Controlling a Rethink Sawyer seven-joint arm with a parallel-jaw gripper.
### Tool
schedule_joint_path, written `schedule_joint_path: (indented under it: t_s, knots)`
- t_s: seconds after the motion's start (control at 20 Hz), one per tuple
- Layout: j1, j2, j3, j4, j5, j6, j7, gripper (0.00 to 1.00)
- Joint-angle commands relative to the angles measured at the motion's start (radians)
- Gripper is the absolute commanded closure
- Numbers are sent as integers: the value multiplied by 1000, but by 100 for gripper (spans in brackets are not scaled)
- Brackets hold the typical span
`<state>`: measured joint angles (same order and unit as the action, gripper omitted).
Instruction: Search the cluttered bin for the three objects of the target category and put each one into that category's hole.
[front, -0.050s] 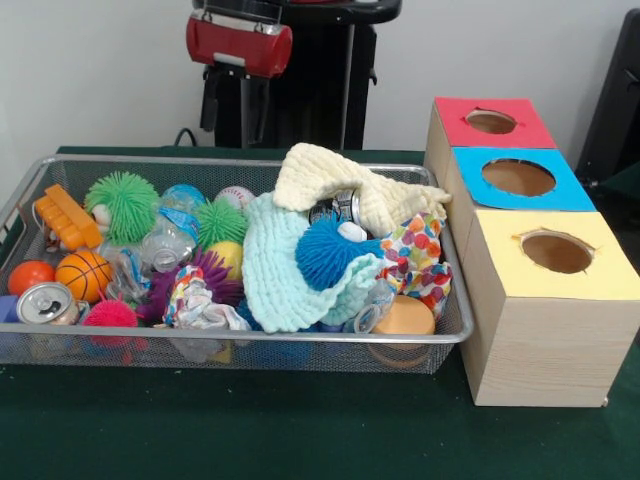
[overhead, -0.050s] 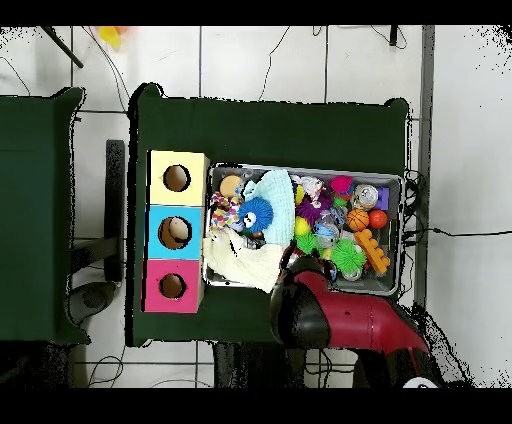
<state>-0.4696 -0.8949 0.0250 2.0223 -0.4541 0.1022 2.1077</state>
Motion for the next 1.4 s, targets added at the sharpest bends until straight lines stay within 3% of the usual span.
schedule_joint_path:
  t_s: [0.05,0.65,1.0,1.4]
  knots:
    - [-2,23,74,-70,-71,46,-40,0]
    - [2,33,90,-83,-66,62,-36,0]
    - [6,84,80,-114,-86,27,-34,0]
    - [-98,48,142,-120,-123,81,-118,0]
